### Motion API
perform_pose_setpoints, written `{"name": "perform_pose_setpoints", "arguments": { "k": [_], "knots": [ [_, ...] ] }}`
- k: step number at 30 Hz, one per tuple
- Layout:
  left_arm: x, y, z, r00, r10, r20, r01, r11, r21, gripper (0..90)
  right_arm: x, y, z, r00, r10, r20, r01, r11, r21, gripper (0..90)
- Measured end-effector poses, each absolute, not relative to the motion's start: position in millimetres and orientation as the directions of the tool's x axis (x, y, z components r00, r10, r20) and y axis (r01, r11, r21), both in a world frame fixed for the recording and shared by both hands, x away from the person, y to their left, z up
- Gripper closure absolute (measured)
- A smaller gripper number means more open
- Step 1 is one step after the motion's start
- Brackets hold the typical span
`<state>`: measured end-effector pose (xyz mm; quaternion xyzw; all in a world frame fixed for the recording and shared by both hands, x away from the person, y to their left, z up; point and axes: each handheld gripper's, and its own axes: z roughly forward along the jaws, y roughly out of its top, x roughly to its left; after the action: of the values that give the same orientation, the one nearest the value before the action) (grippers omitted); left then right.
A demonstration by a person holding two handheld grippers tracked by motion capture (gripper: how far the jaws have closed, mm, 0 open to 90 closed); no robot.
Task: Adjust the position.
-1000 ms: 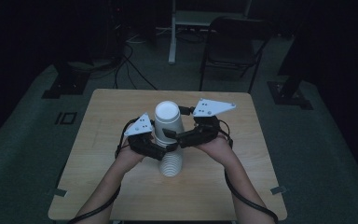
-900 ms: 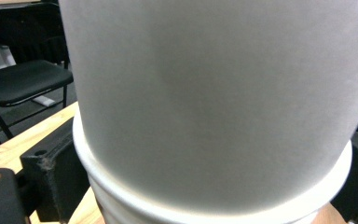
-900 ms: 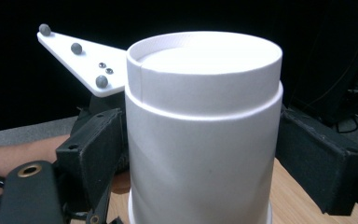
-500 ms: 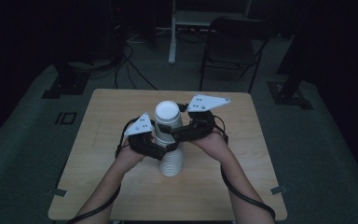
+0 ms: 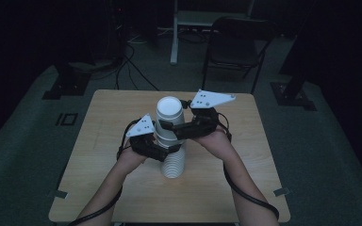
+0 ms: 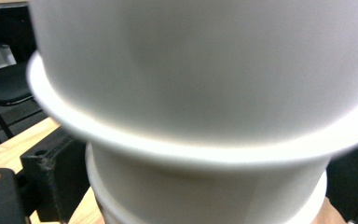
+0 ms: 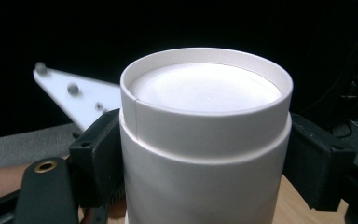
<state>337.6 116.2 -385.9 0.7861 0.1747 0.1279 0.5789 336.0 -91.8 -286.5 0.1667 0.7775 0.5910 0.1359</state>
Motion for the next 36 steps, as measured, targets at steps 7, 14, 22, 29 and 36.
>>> {"name": "perform_pose_setpoints", "arguments": {
  "k": [7, 14, 22, 29, 36],
  "knots": [
    [338.2, 116.2, -385.9, 0.907, 0.421, 0.003, 0.122, -0.270, 0.955, 5.1, 335.7, -91.3, -269.6, -0.907, 0.420, -0.031, 0.074, 0.232, 0.970, 20.9],
    [338.3, 116.3, -385.4, 0.909, 0.418, 0.002, 0.124, -0.274, 0.954, 5.1, 332.3, -103.9, -244.7, -0.902, 0.430, -0.027, 0.045, 0.157, 0.987, 21.0],
    [338.4, 116.2, -385.0, 0.909, 0.417, 0.000, 0.126, -0.276, 0.953, 5.1, 324.3, -130.2, -224.0, -0.885, 0.465, -0.029, 0.015, 0.091, 0.996, 21.0],
    [338.6, 115.9, -384.9, 0.910, 0.415, -0.002, 0.127, -0.276, 0.953, 5.0, 316.4, -159.4, -225.6, -0.838, 0.542, -0.062, 0.004, 0.120, 0.993, 21.0],
    [338.2, 116.1, -384.3, 0.909, 0.417, 0.001, 0.128, -0.282, 0.951, 5.0, 311.7, -184.3, -244.2, -0.827, 0.561, -0.042, 0.036, 0.128, 0.991, 21.0]
  ]
}}
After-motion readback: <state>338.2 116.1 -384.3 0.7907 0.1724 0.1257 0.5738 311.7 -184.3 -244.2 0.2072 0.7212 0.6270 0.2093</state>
